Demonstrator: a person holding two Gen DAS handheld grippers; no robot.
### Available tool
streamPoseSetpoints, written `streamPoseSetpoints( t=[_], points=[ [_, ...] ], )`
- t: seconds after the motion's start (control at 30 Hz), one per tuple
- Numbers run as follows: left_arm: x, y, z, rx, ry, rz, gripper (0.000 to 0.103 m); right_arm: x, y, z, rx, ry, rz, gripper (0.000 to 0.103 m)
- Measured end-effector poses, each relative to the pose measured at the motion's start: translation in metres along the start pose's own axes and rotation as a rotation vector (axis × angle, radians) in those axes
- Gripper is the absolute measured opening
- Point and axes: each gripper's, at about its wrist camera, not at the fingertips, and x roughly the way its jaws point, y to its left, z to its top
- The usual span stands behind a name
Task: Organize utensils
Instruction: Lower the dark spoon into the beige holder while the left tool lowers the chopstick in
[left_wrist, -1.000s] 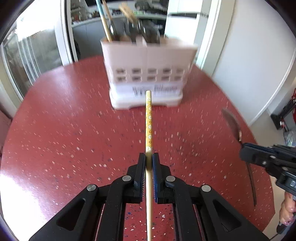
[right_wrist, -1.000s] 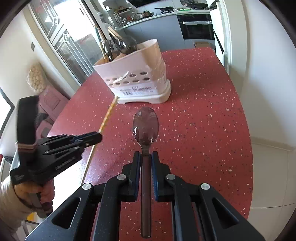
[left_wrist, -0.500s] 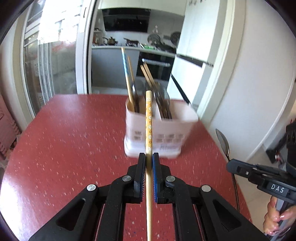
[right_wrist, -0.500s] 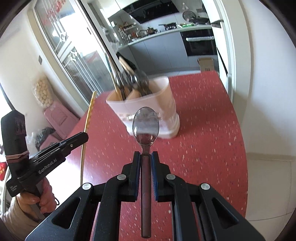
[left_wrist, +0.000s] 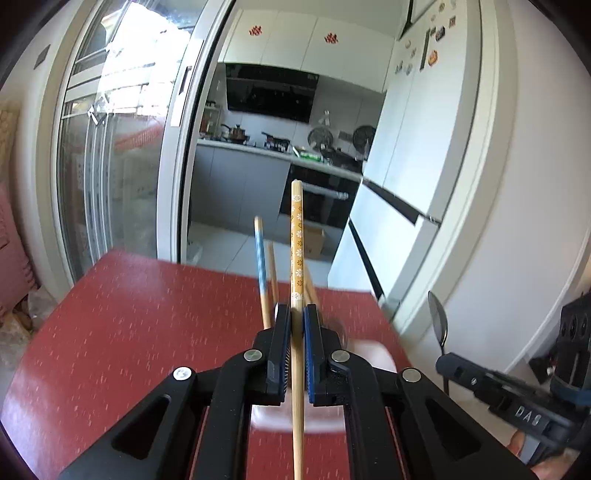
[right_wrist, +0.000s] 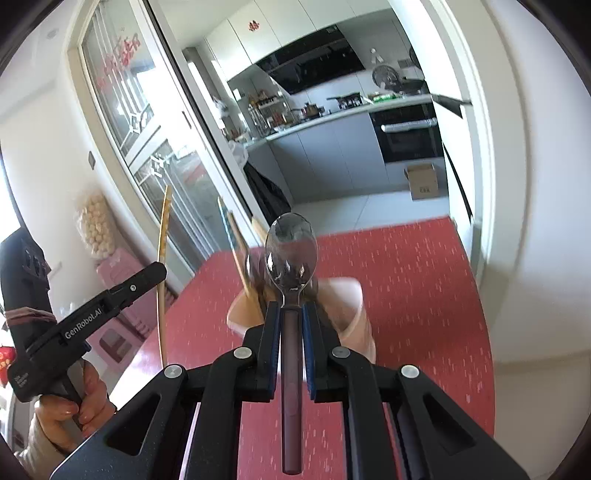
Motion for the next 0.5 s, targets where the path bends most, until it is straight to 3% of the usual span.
streamPoseSetpoints(
  t=[0.3, 0.5],
  points=[
    [0.050, 0.003, 0.028, -0.018, -0.077, 0.016, 0.037, 0.048, -0.007, 0.044, -0.014, -0.082, 0.008, 0.013],
    [0.069, 0.003, 0.031, -0.014, -0.132, 0.034, 0.037, 0.074, -0.009, 0.049, -0.067, -0.146, -0.009, 0.013]
  ],
)
